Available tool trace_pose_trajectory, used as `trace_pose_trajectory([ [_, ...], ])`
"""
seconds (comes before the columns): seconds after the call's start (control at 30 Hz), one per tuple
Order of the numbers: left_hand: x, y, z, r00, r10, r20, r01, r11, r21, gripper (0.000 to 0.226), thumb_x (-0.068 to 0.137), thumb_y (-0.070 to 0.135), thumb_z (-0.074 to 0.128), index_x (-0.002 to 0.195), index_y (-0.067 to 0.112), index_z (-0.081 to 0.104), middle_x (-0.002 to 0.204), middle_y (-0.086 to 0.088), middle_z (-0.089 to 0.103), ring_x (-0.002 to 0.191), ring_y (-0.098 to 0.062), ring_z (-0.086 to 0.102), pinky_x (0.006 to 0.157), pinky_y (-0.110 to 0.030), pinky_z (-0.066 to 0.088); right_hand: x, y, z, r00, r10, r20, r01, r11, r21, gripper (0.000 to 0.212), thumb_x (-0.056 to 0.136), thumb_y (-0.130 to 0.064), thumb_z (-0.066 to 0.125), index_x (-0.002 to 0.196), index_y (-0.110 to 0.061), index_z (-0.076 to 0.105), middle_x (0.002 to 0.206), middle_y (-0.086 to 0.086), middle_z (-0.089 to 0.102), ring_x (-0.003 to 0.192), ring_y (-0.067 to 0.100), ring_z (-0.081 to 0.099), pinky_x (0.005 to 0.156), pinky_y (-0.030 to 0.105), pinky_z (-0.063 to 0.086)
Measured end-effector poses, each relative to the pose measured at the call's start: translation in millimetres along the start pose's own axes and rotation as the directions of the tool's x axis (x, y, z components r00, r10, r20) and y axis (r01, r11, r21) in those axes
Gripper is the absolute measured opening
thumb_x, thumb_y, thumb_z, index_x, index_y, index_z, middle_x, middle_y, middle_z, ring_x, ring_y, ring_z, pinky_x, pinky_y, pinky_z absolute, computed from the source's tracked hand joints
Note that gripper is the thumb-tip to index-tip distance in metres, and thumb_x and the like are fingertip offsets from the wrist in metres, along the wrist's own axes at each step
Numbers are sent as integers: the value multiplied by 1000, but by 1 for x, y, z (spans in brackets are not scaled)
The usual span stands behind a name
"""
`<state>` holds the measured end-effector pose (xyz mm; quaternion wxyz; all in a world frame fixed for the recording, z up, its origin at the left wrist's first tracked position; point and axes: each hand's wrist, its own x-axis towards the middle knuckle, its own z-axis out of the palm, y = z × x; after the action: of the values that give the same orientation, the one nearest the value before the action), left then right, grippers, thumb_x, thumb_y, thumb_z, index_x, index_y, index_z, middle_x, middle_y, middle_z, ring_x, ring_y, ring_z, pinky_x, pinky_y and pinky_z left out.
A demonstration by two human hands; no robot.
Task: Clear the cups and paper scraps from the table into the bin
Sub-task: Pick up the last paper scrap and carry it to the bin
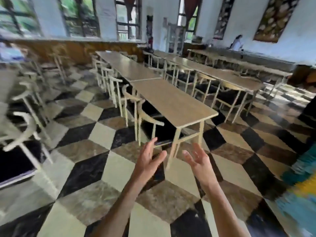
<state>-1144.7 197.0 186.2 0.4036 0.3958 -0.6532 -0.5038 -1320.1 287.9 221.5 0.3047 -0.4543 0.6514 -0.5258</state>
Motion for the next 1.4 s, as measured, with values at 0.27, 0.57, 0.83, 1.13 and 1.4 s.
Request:
trace_pose_trajectory([
  [0.27, -79, -55, -314, 849, -88, -521, 129, 991, 44, 56, 88, 51, 68, 139, 45, 47, 133, 19, 44, 113, 15, 48, 90, -14, 40, 9, -68, 327, 877, -91, 472, 63, 995, 75, 62, 94, -32, 64, 150, -25, 38, 150, 0, 49, 137, 13, 48, 114, 36, 40],
  [0.57, -170, -110, -510, 549, -148, -823, 264, 965, 2, 54, 93, 35, 68, 142, 30, 47, 144, 7, 45, 120, -13, 52, 84, -16, 45, -33, -121, 574, 625, -77, 777, 27, 997, 76, 59, 96, -29, 61, 151, -22, 38, 160, 1, 36, 147, 21, 34, 121, 45, 32],
  [0.83, -181, -145, -612, 403, -223, -887, 311, 946, -96, 55, 93, 41, 64, 143, 33, 45, 154, 0, 41, 124, -19, 51, 91, -32, 51, -15, -126, 724, 436, -97, 895, 43, 995, 88, 63, 93, -38, 64, 150, -25, 39, 157, -2, 41, 142, 14, 40, 116, 42, 39],
  [1.13, -154, -179, -694, 214, -353, -911, 397, 883, -249, 59, 95, 31, 64, 149, 17, 44, 152, -6, 44, 115, -18, 59, 89, -29, 53, 12, -117, 854, 247, -10, 969, 33, 999, 2, 60, 95, -36, 62, 149, -21, 40, 156, -3, 42, 139, 16, 45, 110, 33, 41],
  [1.4, -141, -253, -758, 130, -533, -836, 455, 781, -427, 53, 92, 21, 71, 141, 11, 54, 141, -13, 56, 108, -31, 68, 93, -40, 55, 10, -80, 942, 231, 155, 961, 4, 987, -160, 60, 94, -27, 64, 147, -6, 43, 153, 11, 46, 138, 23, 48, 114, 48, 42],
])
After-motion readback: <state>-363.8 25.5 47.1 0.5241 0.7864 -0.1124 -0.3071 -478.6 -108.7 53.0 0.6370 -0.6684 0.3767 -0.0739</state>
